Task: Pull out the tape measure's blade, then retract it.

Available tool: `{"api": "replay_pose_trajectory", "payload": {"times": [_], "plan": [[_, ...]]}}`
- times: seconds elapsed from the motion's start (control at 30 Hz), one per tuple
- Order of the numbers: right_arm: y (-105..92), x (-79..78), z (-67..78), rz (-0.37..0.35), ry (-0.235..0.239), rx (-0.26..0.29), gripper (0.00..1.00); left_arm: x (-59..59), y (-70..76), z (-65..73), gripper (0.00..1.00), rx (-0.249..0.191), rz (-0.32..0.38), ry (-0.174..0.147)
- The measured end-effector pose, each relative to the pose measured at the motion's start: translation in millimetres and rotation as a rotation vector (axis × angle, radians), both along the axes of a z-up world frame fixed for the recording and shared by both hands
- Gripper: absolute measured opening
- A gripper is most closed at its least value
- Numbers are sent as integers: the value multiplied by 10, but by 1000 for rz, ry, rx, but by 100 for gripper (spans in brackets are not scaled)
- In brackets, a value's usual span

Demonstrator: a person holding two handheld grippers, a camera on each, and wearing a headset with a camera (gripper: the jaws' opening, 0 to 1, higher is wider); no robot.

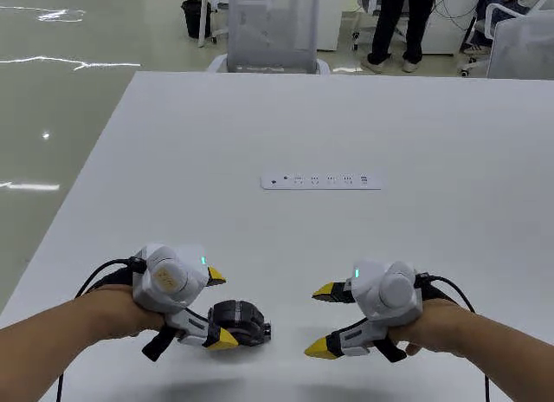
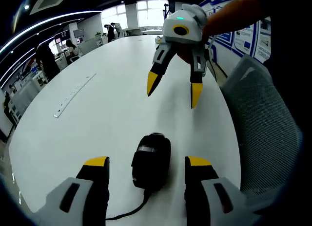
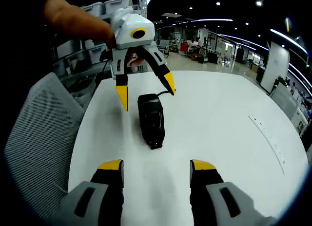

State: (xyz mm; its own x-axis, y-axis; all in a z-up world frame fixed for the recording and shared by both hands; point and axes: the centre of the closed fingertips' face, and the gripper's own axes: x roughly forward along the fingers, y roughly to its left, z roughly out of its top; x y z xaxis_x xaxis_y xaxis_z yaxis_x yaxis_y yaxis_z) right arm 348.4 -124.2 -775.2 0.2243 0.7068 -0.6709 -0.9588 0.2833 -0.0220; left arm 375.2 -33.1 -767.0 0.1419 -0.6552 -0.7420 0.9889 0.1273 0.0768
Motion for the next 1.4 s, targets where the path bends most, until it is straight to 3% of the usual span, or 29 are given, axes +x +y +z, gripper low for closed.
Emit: {"api": "replay_pose_trajectory", "payload": {"times": [0.13, 0.43, 0.53, 0.63, 0.83, 0.93, 1.0, 1.17, 1.4], "plan": [[131, 1, -48, 50, 5, -24, 53, -47, -14, -92, 55, 51, -48, -3], [309, 85, -208, 107, 17, -97, 50, -6, -69, -187, 48, 95, -40, 20], [345, 81, -245, 119, 25, -111, 48, 0, -79, -209, 41, 136, -90, -16], [356, 62, -300, 144, 30, -142, 45, 4, -132, -218, 40, 142, -97, -12], [418, 101, -328, 156, 32, -154, 41, -21, -190, -296, 42, 164, -117, 15], [442, 103, -343, 160, 33, -163, 39, -3, -193, -340, 43, 186, -136, -4], [464, 107, -356, 162, 29, -168, 39, -15, -206, -352, 44, 191, -140, 5], [513, 47, -414, 187, 37, -184, 37, -16, -244, -375, 42, 195, -179, -28], [565, 59, -453, 193, 39, -194, 33, -57, -222, -374, 34, 203, -185, -24]]}}
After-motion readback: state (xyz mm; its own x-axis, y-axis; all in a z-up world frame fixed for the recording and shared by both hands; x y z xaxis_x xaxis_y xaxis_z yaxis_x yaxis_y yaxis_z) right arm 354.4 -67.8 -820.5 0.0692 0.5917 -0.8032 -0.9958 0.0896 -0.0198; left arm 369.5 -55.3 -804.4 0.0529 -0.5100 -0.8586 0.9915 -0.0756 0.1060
